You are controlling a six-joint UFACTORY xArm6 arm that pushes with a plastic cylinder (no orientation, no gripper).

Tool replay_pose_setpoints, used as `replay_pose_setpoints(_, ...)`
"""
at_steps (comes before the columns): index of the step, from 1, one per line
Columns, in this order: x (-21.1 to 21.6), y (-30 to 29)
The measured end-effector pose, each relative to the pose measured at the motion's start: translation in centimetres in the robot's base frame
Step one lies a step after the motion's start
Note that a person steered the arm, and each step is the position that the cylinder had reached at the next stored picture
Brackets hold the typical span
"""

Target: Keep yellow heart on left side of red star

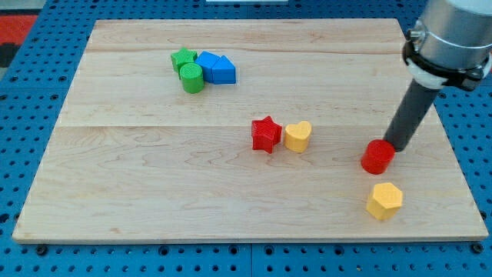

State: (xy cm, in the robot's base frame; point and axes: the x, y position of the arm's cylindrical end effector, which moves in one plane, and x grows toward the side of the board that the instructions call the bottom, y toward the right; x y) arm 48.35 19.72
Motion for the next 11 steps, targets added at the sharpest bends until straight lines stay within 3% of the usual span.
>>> replay_pose_setpoints(3, -3.4, -2.7)
replay_pose_setpoints(5, -0.9, -11.8)
replay_pose_setpoints(8, 2.1, -16.7)
replay_pose_setpoints(11, -3.1, -29.6)
